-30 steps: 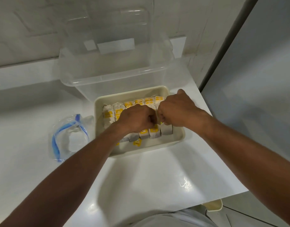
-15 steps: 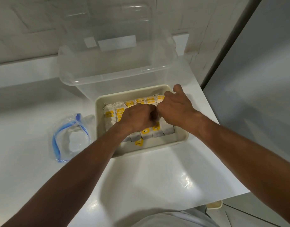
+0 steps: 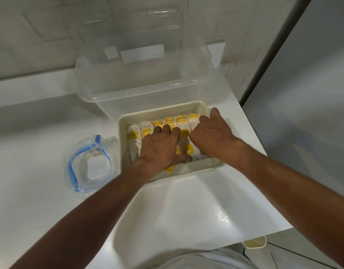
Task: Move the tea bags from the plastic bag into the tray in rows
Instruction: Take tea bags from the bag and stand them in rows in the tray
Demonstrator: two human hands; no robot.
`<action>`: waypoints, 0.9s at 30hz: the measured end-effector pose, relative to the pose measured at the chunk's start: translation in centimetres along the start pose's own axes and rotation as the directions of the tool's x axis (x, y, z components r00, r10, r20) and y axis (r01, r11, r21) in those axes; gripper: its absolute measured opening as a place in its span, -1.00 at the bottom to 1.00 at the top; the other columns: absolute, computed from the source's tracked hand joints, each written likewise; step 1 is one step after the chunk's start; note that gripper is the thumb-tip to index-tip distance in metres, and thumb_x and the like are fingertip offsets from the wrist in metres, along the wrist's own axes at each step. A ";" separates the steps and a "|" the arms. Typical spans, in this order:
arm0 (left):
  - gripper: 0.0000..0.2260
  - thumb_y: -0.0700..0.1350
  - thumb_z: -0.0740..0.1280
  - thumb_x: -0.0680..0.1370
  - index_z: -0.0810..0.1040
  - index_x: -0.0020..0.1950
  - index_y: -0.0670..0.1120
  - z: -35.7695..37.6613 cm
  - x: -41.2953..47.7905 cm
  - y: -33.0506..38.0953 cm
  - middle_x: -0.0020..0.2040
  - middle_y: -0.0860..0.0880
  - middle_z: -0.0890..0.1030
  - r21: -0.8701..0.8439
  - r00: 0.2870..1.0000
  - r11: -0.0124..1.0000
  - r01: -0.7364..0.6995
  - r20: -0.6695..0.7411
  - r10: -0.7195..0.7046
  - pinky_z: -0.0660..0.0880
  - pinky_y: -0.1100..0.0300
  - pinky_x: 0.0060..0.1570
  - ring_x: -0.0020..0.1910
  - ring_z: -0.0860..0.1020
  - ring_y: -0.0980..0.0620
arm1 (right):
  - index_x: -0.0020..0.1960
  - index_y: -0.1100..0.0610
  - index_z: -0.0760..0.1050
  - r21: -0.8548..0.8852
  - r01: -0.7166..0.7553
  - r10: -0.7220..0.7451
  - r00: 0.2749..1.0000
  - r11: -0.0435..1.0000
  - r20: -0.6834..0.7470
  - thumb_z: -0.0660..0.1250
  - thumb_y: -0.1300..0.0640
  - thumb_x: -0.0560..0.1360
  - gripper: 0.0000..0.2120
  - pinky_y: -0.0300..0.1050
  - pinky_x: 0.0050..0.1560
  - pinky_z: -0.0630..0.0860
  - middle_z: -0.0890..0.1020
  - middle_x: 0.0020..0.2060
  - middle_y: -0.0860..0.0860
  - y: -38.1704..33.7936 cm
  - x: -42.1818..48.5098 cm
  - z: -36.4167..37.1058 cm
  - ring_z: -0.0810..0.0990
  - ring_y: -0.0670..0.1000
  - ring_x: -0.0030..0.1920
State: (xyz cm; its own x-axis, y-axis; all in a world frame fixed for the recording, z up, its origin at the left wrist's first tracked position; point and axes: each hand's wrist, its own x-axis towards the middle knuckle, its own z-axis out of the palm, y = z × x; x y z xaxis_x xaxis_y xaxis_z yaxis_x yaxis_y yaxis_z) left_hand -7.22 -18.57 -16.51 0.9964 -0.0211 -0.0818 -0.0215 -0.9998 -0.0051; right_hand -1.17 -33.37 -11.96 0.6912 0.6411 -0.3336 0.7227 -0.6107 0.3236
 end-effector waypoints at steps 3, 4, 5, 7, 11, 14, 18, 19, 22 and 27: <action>-0.29 0.48 0.36 0.31 0.40 0.22 -0.01 0.4 0.6 0.3 0.15 -0.05 0.50 0.012 0.999 1.000 0.024 0.043 -0.025 0.40 0.04 -0.19 0.14 0.47 -0.11 | 0.01 -0.04 0.53 -0.017 0.000 0.001 0.998 1.000 0.057 0.32 0.04 0.51 -0.91 0.18 0.37 0.12 0.58 -0.07 -0.09 -0.6 0.1 0.3 0.43 0.05 0.22; -0.29 0.47 0.36 0.31 0.40 0.23 -0.01 0.6 0.7 0.3 0.15 -0.06 0.50 0.009 0.998 0.999 0.033 0.053 -0.033 0.42 0.03 -0.17 0.15 0.47 -0.12 | 0.05 -0.05 0.55 -0.029 -0.001 0.002 0.998 1.000 0.060 0.32 0.03 0.51 -0.87 0.18 0.39 0.11 0.60 -0.03 -0.10 -0.7 0.1 0.3 0.42 0.05 0.23; -0.30 0.46 0.36 0.32 0.40 0.24 -0.01 0.7 0.8 0.3 0.16 -0.06 0.50 0.008 0.997 0.999 0.039 0.059 -0.040 0.42 0.03 -0.16 0.15 0.48 -0.12 | 0.07 -0.05 0.55 -0.036 -0.003 0.005 0.999 0.999 0.047 0.32 0.03 0.51 -0.86 0.19 0.40 0.09 0.61 0.00 -0.10 -0.8 0.2 0.4 0.41 0.06 0.25; -0.31 0.44 0.36 0.34 0.41 0.24 -0.01 0.8 1.0 0.2 0.18 -0.07 0.50 0.007 0.997 0.999 0.045 0.057 -0.045 0.43 0.03 -0.14 0.15 0.48 -0.13 | 0.05 -0.04 0.56 -0.032 -0.015 0.016 1.000 0.999 0.014 0.29 0.05 0.53 -0.87 0.19 0.39 0.05 0.62 0.01 -0.09 -0.9 0.1 0.6 0.41 0.06 0.25; -0.35 0.44 0.35 0.35 0.41 0.23 0.00 0.7 1.1 0.0 0.18 -0.06 0.50 0.010 0.998 0.999 0.037 0.059 -0.037 0.44 0.03 -0.14 0.15 0.48 -0.13 | 0.08 -0.01 0.56 0.028 -0.027 0.029 0.998 0.999 -0.062 0.25 0.11 0.54 -0.83 0.18 0.22 -0.09 0.63 -0.01 -0.07 -0.9 -0.2 0.7 0.41 0.09 0.22; -0.38 0.44 0.31 0.36 0.42 0.21 0.03 0.0 0.6 0.0 0.18 -0.04 0.49 -0.019 0.997 0.999 0.033 0.069 -0.032 0.47 0.01 -0.09 0.16 0.46 -0.12 | 0.19 -0.04 0.51 0.100 0.001 0.015 0.987 0.995 -0.157 0.30 0.01 0.51 -0.75 0.19 0.26 0.02 0.60 0.07 -0.05 -1.0 -0.6 0.5 0.42 0.10 0.24; -0.35 0.45 0.27 0.35 0.37 0.28 0.07 -1.6 -0.4 -1.4 0.23 -0.01 0.46 -0.011 1.000 1.000 -0.001 0.011 0.001 0.42 -0.03 0.06 0.21 0.44 -0.11 | 0.43 -0.10 0.34 0.434 0.117 -0.014 0.972 0.893 -0.233 0.33 -0.18 0.48 -0.46 0.05 0.37 0.26 0.38 0.42 -0.07 -0.5 -1.1 0.8 0.28 0.06 0.44; -0.32 0.47 0.27 0.34 0.36 0.30 0.09 -2.1 -0.6 -2.1 0.25 0.00 0.46 -0.020 1.000 1.000 -0.010 0.000 0.010 0.41 -0.05 0.09 0.23 0.44 -0.10 | 0.46 -0.12 0.31 0.523 0.146 -0.008 0.966 0.840 -0.257 0.36 -0.19 0.47 -0.40 0.04 0.39 0.27 0.32 0.47 -0.07 -0.3 -1.3 1.0 0.24 0.05 0.47; -0.32 0.48 0.29 0.34 0.34 0.36 0.18 -3.3 -1.6 -4.1 0.30 0.04 0.43 -0.101 0.998 0.993 -0.057 0.021 0.059 0.41 -0.08 0.20 0.26 0.42 -0.09 | 0.47 -0.13 0.30 0.640 0.171 0.040 0.953 0.749 -0.300 0.42 -0.19 0.44 -0.34 0.03 0.39 0.32 0.30 0.49 -0.06 0.4 -1.6 1.8 0.26 0.04 0.47; -0.50 0.32 0.35 0.46 0.42 0.34 0.20 -4.5 -3.3 -5.7 0.30 0.06 0.48 -0.089 0.995 0.992 -0.092 0.035 0.095 0.35 0.02 0.26 0.26 0.43 -0.06 | 0.23 -0.14 0.53 0.574 0.207 0.052 0.914 0.792 -0.402 0.48 -0.09 0.41 -0.59 0.03 0.19 0.43 0.54 0.23 -0.12 1.3 -1.8 2.3 0.45 0.05 0.25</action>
State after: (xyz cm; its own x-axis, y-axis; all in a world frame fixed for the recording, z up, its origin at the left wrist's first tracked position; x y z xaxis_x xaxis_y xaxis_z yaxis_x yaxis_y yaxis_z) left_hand -10.04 -12.79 -11.73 0.9864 -0.1157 -0.1165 -0.1054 -0.9903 0.0910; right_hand -1.47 -36.42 -12.96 0.6680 0.7410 0.0679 0.7179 -0.6179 -0.3206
